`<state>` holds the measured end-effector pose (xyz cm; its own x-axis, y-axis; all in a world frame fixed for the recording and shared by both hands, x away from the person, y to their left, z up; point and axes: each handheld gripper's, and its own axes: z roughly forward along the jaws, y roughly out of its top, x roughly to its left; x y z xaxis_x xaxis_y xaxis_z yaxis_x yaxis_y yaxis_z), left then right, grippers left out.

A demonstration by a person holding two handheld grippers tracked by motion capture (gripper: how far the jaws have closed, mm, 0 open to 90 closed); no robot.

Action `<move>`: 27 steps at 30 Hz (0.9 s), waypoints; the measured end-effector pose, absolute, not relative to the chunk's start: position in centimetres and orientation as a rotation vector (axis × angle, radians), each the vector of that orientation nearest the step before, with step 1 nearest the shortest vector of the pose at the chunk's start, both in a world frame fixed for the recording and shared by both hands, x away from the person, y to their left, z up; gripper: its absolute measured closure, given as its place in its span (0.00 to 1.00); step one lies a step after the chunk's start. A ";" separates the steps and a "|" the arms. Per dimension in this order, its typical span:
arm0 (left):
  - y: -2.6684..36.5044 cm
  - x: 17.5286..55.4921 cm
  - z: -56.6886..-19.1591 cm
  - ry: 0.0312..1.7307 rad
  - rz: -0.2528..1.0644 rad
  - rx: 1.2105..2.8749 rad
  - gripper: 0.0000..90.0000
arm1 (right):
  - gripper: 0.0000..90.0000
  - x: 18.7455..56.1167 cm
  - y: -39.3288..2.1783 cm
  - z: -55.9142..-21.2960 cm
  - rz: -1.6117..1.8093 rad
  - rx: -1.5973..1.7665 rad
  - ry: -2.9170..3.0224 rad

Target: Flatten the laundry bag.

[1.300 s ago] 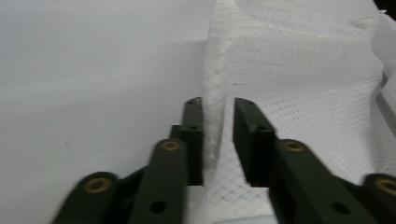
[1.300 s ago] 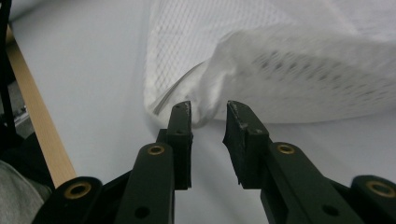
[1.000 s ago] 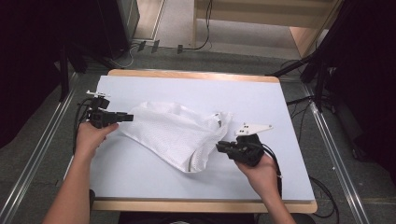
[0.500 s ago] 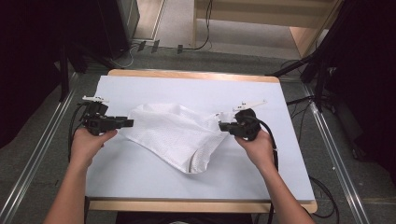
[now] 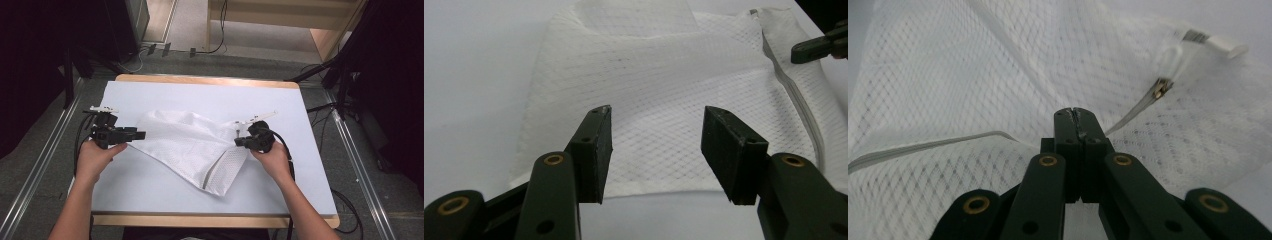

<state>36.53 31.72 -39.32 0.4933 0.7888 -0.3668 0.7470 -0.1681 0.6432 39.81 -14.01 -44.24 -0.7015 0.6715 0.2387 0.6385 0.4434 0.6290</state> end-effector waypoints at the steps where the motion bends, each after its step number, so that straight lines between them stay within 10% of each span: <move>1: 31.6 36.7 -39.6 1.277 0.059 1.925 0.53 | 1.00 39.7 -14.0 -44.3 1.105 1.199 2.633; 27: 30.4 37.0 -40.9 1.276 0.072 1.971 0.54 | 0.89 41.8 -13.2 -44.0 1.134 1.171 2.595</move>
